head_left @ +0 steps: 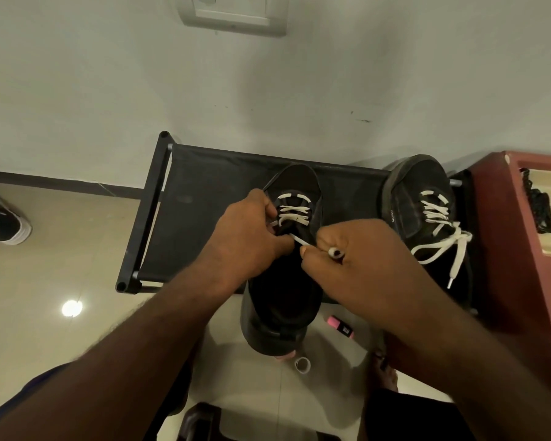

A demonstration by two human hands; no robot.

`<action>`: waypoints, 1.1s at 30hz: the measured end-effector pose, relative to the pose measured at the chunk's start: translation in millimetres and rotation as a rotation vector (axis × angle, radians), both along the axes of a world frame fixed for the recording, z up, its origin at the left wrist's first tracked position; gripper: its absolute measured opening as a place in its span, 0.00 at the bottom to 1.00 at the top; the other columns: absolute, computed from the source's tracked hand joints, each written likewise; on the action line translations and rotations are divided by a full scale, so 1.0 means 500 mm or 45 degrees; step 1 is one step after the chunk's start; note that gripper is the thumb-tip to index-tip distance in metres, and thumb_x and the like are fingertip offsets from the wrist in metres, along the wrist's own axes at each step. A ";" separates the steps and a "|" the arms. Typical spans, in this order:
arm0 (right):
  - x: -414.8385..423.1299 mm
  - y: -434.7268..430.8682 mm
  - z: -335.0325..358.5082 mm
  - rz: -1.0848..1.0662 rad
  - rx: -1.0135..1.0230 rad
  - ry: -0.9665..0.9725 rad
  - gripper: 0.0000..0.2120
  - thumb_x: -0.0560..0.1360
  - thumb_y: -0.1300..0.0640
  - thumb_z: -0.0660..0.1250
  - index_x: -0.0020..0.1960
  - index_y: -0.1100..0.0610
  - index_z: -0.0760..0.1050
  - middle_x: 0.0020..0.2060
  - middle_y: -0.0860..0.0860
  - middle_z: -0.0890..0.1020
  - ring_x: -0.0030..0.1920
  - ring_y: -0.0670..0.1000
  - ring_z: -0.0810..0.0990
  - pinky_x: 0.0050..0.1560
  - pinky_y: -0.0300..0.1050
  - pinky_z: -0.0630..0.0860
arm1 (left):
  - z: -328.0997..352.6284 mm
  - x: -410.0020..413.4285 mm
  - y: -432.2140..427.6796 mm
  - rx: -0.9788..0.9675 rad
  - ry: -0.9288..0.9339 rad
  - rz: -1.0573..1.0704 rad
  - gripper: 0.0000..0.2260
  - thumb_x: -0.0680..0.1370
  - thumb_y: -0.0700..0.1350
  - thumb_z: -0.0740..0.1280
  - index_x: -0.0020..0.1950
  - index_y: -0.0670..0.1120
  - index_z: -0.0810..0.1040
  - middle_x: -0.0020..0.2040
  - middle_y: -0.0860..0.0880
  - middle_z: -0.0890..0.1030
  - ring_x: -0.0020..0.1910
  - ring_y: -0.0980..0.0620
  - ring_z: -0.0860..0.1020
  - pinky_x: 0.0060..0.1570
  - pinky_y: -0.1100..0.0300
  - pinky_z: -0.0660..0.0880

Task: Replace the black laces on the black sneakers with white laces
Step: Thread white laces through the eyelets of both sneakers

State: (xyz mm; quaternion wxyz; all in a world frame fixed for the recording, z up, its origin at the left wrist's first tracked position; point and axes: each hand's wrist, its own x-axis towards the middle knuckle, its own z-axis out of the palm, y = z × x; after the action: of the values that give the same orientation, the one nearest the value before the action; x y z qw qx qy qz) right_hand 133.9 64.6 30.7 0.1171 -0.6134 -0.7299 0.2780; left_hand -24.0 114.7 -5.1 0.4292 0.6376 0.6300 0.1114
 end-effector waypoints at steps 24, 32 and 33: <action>-0.009 -0.028 0.004 0.343 0.021 0.584 0.25 0.73 0.61 0.66 0.29 0.43 0.56 0.22 0.43 0.62 0.21 0.49 0.64 0.27 0.34 0.60 | -0.008 0.006 0.004 0.035 0.131 -0.052 0.07 0.74 0.45 0.73 0.45 0.53 0.76 0.43 0.52 0.79 0.41 0.55 0.77 0.40 0.62 0.74; -0.004 -0.024 -0.004 0.077 0.303 0.249 0.19 0.78 0.40 0.61 0.31 0.44 0.67 0.24 0.42 0.70 0.28 0.47 0.74 0.28 0.35 0.69 | -0.005 0.004 0.005 0.045 0.113 -0.147 0.09 0.73 0.46 0.74 0.47 0.51 0.75 0.47 0.51 0.77 0.45 0.53 0.76 0.44 0.60 0.74; 0.000 -0.021 -0.005 -0.033 0.302 0.236 0.18 0.78 0.38 0.61 0.33 0.45 0.71 0.26 0.42 0.73 0.30 0.45 0.76 0.30 0.35 0.70 | -0.002 0.003 0.004 0.053 0.105 -0.186 0.11 0.73 0.46 0.74 0.52 0.51 0.75 0.51 0.52 0.75 0.48 0.54 0.75 0.47 0.61 0.74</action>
State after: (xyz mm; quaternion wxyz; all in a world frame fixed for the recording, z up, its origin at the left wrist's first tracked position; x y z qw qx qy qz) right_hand 133.7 53.9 28.4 0.2593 -0.5763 -0.7357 0.2437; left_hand -22.6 116.5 -6.0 0.3966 0.6947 0.5964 0.0666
